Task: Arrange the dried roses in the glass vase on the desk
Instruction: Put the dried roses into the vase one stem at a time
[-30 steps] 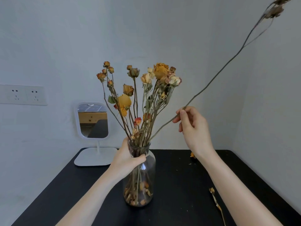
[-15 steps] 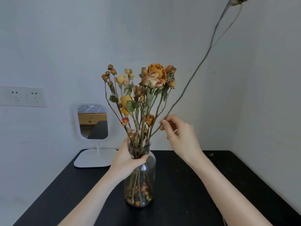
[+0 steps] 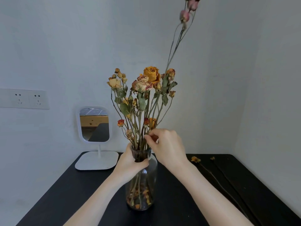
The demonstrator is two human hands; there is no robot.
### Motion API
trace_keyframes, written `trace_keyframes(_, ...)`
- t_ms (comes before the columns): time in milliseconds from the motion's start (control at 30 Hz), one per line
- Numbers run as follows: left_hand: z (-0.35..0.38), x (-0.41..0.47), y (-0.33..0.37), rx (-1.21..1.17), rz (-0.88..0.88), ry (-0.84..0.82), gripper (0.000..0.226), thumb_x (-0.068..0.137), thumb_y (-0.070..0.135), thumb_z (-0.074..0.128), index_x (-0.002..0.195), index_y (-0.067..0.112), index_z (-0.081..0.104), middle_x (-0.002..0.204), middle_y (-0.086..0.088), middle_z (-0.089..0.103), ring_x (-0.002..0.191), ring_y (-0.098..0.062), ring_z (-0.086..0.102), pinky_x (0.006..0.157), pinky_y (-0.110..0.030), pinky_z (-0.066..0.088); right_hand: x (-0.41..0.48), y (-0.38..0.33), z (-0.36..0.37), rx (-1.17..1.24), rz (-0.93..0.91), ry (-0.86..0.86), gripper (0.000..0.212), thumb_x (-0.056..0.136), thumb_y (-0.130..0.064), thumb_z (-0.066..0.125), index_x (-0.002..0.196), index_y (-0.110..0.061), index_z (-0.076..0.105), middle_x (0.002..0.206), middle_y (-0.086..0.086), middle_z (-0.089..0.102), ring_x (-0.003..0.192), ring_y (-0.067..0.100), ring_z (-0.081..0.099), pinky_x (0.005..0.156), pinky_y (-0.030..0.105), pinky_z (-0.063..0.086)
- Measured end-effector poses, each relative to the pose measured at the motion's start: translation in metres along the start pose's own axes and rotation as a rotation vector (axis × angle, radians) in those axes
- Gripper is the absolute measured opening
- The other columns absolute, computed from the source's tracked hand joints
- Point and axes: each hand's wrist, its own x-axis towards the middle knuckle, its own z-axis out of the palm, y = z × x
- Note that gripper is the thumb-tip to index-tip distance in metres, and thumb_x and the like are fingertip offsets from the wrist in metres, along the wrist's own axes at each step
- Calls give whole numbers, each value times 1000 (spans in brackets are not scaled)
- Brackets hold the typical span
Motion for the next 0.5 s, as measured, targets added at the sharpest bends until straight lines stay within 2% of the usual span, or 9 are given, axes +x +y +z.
trace_keyframes(133,1,-1,-1,-13,-8,16,65,67,28,77,122,29,43,108,13,64,103,-1,59,86,-22,48,-6,-1,8,-23,34,-122,20,91,-29,54,96,-18,71,86,0,70,73,12,64,65,24,53)
trace_keyframes(233,1,-2,0,7,-4,23,65,70,25,77,124,25,43,108,14,63,102,1,59,85,-19,47,-6,0,6,-17,74,-186,20,92,-29,53,98,-20,70,88,-1,70,72,11,61,62,21,49)
trace_keyframes(300,1,-3,0,14,-11,30,64,70,24,76,124,26,41,105,15,64,99,2,59,81,-16,47,-1,-3,-1,46,89,-139,19,91,-32,54,96,-21,69,76,-7,66,60,3,54,53,15,43)
trace_keyframes(367,1,-3,0,14,-17,29,64,70,24,75,124,27,41,105,15,63,101,0,58,86,-21,46,6,-9,-10,157,88,-32,19,91,-32,54,92,-20,69,62,-12,59,53,3,54,51,15,44)
trace_keyframes(433,1,-3,0,28,-17,22,64,69,27,73,124,28,41,105,18,61,103,0,56,86,-21,45,14,-12,-16,253,84,67,19,90,-29,55,90,-18,71,61,-10,61,56,6,60,55,19,50)
trace_keyframes(500,1,-3,0,35,-15,21,63,66,32,72,122,28,42,104,18,61,102,0,56,87,-22,45,17,-13,-17,240,81,65,20,91,-29,55,86,-17,71,62,-6,63,58,9,61,57,23,51)
